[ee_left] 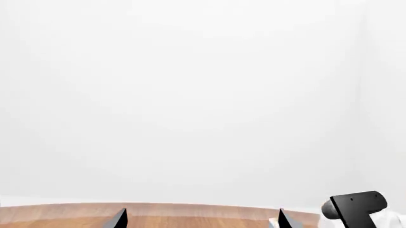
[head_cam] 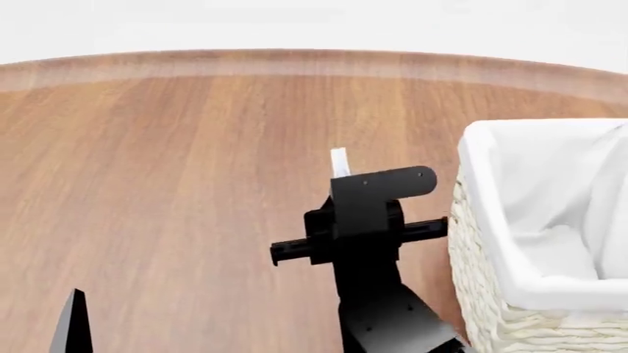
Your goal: Pick up the cream cheese box, and put it in the basket.
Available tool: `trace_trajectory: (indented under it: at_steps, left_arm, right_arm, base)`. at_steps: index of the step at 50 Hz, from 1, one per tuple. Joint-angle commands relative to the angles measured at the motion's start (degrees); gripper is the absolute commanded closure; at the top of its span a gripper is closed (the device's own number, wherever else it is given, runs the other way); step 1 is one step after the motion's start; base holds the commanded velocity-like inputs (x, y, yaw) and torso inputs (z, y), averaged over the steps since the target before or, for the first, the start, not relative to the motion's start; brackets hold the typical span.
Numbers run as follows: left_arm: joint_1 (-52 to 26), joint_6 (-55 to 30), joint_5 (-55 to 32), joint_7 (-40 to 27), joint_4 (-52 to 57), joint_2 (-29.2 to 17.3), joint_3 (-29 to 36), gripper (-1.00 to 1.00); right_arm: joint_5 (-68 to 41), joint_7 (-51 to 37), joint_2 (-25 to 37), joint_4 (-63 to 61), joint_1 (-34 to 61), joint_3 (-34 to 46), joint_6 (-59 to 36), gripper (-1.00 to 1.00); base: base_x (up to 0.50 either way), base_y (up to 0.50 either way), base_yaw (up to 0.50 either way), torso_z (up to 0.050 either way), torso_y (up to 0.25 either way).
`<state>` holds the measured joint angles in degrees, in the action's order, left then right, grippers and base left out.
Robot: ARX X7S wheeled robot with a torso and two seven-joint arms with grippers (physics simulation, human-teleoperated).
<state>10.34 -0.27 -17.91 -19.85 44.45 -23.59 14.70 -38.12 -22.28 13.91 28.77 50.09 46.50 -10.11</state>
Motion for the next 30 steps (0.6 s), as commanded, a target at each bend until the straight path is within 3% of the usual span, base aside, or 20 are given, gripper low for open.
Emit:
trace_trajectory:
  at_steps: [1,25,30]
  left_arm:
    - [-0.2,-0.5,-0.5,-0.2,0.1,-0.4,0.1,-1.0]
    - [-0.3,-0.4,-0.7,-0.8,-0.1,-0.7,0.0,-1.0]
    - [-0.4,-0.4,0.2,-1.1,0.0,-0.7,0.2,-1.0]
  right_arm:
    - [0.1,-4.1,4.1,-14.3,1.8,-0.1,-6.1,1.0]
    - [-8.1,-12.2,12.8,-42.7,10.4,-4.1,-20.4,1.0]
    - [-11.7,-11.5,16.7,-45.2,13.0,-7.8,-21.7,1.0]
  base:
    - [0.0,0.0,0.0,0.0,0.25]
    - [0.0,0.0,0.0,0.0,0.25]
    - [0.0,0.0,0.0,0.0,0.023]
